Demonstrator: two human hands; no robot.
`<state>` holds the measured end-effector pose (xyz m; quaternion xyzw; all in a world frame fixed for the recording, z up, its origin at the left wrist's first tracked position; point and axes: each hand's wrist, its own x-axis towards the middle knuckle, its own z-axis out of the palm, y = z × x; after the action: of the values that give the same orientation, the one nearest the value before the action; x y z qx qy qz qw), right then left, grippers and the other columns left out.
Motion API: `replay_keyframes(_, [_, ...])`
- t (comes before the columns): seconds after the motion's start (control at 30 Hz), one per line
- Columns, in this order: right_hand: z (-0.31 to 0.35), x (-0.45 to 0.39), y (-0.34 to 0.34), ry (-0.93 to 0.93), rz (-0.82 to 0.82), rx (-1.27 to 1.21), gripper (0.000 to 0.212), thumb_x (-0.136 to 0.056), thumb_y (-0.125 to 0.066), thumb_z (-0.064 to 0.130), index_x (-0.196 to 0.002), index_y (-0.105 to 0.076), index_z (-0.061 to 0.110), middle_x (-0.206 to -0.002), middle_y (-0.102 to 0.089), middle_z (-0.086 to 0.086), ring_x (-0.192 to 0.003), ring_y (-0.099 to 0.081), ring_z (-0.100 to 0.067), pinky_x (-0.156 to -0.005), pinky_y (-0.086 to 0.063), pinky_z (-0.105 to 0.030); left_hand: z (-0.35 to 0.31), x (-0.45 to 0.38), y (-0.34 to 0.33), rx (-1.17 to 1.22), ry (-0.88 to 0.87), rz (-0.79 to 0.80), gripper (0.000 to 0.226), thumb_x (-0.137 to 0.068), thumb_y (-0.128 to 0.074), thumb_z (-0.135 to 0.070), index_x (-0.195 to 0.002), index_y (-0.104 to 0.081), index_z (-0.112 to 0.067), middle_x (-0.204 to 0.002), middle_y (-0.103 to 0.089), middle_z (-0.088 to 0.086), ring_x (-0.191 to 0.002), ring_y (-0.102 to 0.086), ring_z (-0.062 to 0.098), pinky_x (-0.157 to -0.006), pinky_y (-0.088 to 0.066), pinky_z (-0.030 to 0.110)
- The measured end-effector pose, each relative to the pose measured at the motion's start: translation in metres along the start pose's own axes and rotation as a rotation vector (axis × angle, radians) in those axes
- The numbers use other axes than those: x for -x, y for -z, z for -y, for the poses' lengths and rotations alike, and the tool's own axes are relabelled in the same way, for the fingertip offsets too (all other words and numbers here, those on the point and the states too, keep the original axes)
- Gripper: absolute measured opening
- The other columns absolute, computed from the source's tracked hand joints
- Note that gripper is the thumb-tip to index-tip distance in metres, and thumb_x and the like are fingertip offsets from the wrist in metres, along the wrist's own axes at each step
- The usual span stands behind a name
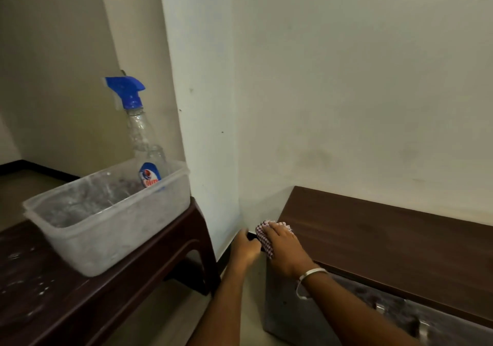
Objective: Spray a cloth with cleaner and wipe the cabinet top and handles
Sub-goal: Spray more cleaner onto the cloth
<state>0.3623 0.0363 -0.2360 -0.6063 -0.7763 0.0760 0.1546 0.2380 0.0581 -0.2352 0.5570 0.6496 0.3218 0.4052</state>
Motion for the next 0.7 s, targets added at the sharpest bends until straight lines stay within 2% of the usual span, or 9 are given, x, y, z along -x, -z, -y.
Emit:
replay_keyframes(0.1, [0.014, -0.010, 0.011, 0.061, -0.014, -0.138, 0.056, -0.088, -0.061, 0.009, -0.141, -0.041, 0.012, -0.149, -0.035, -0.004, -0.134, -0.039, -0.023, -0.115, -0.028, -0.031, -0.005, 0.003, 0.024, -0.093, -0.177, 0.074, 0.072, -0.087, -0.052, 0.004, -0.151, -0.024, -0.013, -0.158, -0.023, 0.007, -0.145, -0.025, 0.023, -0.117, -0.025, 0.034])
replay_keyframes(0.17, [0.024, -0.015, 0.023, 0.119, -0.013, -0.161, 0.044, -0.087, -0.062, 0.007, -0.129, -0.053, 0.009, -0.136, -0.043, -0.005, -0.115, -0.053, -0.025, -0.105, -0.041, -0.031, -0.008, 0.004, 0.036, -0.231, -0.302, 0.142, 0.081, -0.084, -0.053, 0.009, -0.153, -0.019, -0.016, -0.160, -0.015, 0.003, -0.147, -0.018, 0.020, -0.120, -0.020, 0.033])
replay_keyframes(0.2, [0.029, -0.018, 0.030, 0.146, -0.018, -0.164, 0.040, -0.086, -0.063, 0.007, -0.126, -0.056, 0.009, -0.130, -0.046, -0.006, -0.109, -0.056, -0.026, -0.101, -0.044, -0.031, -0.009, 0.006, 0.041, -0.274, -0.346, 0.168, 0.083, -0.083, -0.055, 0.008, -0.153, -0.020, -0.018, -0.159, -0.018, 0.003, -0.146, -0.022, 0.020, -0.119, -0.023, 0.035])
replay_keyframes(0.27, [0.038, -0.021, 0.048, 0.204, -0.025, -0.155, 0.038, -0.086, -0.065, 0.009, -0.124, -0.060, 0.011, -0.121, -0.052, -0.006, -0.105, -0.058, -0.025, -0.096, -0.046, -0.028, -0.010, 0.009, 0.049, -0.274, -0.390, 0.177, 0.080, -0.081, -0.063, 0.000, -0.148, -0.028, -0.026, -0.149, -0.040, 0.002, -0.136, -0.040, 0.021, -0.113, -0.036, 0.039])
replay_keyframes(0.37, [0.050, -0.020, 0.077, 0.310, 0.006, -0.102, 0.033, -0.087, -0.067, 0.014, -0.120, -0.064, 0.018, -0.115, -0.061, -0.002, -0.103, -0.060, -0.019, -0.091, -0.049, -0.027, -0.012, 0.016, 0.067, -0.221, -0.429, 0.123, 0.064, -0.079, -0.070, -0.011, -0.134, -0.043, -0.031, -0.128, -0.059, 0.001, -0.117, -0.057, 0.018, -0.100, -0.048, 0.034])
replay_keyframes(0.43, [0.059, -0.019, 0.096, 0.379, 0.053, -0.037, 0.034, -0.088, -0.064, 0.011, -0.121, -0.064, 0.018, -0.119, -0.064, -0.003, -0.108, -0.060, -0.019, -0.095, -0.049, -0.031, -0.015, 0.022, 0.082, -0.212, -0.442, 0.139, 0.055, -0.080, -0.073, -0.014, -0.130, -0.052, -0.023, -0.120, -0.064, 0.001, -0.108, -0.061, 0.015, -0.093, -0.051, 0.028])
replay_keyframes(0.53, [0.075, -0.019, 0.120, 0.459, 0.055, 0.019, 0.034, -0.088, -0.064, 0.009, -0.121, -0.063, 0.015, -0.121, -0.065, -0.005, -0.111, -0.059, -0.020, -0.096, -0.048, -0.031, -0.024, 0.034, 0.104, -0.181, -0.448, 0.162, 0.044, -0.080, -0.076, -0.019, -0.121, -0.061, -0.019, -0.112, -0.069, 0.002, -0.100, -0.066, 0.015, -0.091, -0.055, 0.032])
replay_keyframes(0.7, [0.097, -0.018, 0.153, 0.503, -0.148, -0.098, 0.038, -0.087, -0.068, 0.018, -0.124, -0.060, 0.019, -0.119, -0.061, -0.001, -0.108, -0.056, -0.014, -0.093, -0.047, -0.027, -0.045, 0.066, 0.137, 0.036, -0.471, 0.076, 0.027, -0.085, -0.068, -0.011, -0.110, -0.063, -0.019, -0.102, -0.071, 0.005, -0.092, -0.070, 0.019, -0.082, -0.059, 0.040])
